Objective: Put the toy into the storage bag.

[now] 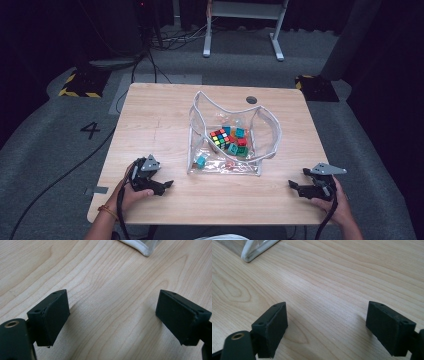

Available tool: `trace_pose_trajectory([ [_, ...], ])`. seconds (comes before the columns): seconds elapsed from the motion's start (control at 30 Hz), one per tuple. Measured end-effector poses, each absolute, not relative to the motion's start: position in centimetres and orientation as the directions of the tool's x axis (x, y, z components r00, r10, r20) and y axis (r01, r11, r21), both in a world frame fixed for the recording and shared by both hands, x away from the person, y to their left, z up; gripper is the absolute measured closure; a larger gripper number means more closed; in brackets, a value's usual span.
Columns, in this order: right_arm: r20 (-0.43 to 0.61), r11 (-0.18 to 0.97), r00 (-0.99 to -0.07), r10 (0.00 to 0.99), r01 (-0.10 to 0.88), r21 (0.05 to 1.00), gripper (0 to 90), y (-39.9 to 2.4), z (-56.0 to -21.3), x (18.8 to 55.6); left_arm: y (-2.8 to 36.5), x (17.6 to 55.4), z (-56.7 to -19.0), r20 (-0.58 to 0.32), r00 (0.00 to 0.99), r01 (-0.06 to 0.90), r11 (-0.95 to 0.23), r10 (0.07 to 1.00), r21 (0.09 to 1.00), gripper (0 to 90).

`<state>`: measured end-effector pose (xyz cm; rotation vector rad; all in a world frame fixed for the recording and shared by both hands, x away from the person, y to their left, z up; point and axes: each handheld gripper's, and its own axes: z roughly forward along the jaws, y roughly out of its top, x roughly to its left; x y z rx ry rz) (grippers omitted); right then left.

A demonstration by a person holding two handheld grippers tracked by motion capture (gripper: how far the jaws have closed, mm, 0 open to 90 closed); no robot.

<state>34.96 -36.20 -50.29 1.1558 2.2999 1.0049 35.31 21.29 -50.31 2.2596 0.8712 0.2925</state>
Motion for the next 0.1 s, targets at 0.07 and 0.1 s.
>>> trace_pose_trajectory([
  [0.07, -0.011, 0.404, -0.591, 0.807, 0.539, 0.739, 16.6, -36.16, -50.29, 34.97, 21.27, 35.35, -50.33, -0.035, 0.750, 0.505, -0.537, 0.661, 0.675, 11.6],
  [0.1, -0.008, 0.402, -0.590, 0.807, 0.540, 0.739, 16.5, -36.14, -50.29, 34.96, 21.26, 35.36, -50.33, -0.038, 0.750, 0.507, -0.537, 0.660, 0.674, 11.5],
])
